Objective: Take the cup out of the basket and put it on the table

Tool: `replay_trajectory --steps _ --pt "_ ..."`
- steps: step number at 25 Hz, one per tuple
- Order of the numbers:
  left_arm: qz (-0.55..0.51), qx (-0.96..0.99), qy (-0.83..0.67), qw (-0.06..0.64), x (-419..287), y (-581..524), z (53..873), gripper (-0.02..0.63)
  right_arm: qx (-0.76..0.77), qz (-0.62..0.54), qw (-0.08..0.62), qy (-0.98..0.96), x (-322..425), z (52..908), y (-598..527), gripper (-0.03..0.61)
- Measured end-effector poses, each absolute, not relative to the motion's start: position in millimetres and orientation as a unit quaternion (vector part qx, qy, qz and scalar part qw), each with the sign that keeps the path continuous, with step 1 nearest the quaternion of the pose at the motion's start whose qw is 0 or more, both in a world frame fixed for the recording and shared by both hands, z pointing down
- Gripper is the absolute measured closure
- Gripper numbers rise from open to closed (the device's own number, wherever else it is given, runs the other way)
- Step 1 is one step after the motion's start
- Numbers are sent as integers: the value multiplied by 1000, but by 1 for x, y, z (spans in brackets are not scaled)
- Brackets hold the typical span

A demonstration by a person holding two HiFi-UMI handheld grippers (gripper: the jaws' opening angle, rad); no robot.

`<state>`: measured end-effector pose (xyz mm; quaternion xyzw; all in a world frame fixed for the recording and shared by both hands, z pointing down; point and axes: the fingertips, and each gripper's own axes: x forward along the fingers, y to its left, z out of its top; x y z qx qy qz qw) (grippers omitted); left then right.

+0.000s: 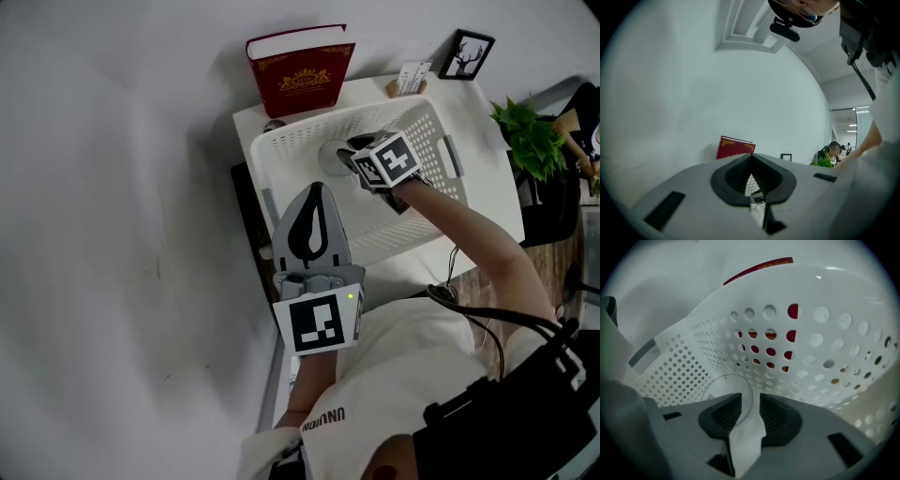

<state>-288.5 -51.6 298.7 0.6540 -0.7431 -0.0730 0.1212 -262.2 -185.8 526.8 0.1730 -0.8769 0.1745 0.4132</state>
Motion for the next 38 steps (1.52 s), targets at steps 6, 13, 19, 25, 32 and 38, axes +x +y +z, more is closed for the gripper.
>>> replay_trajectory --steps 6,13,19,25,32,38 --pt "-43 668 -737 90 -292 -50 301 604 179 159 415 -878 -268 527 -188 504" --pt "-64 654 -744 120 -292 -51 298 604 186 167 413 -876 -267 526 -189 528" --pt "-64 649 -749 118 -294 -50 298 604 194 174 421 -869 -263 526 -188 531" --pt "-37 659 -745 91 -294 -49 300 604 184 165 425 -871 -263 523 -182 535" --pt "-41 656 -748 96 -295 -48 300 604 172 140 424 -878 -268 518 -176 536" --pt "-26 658 -748 82 -296 -45 303 604 167 118 418 -885 -268 510 -170 538"
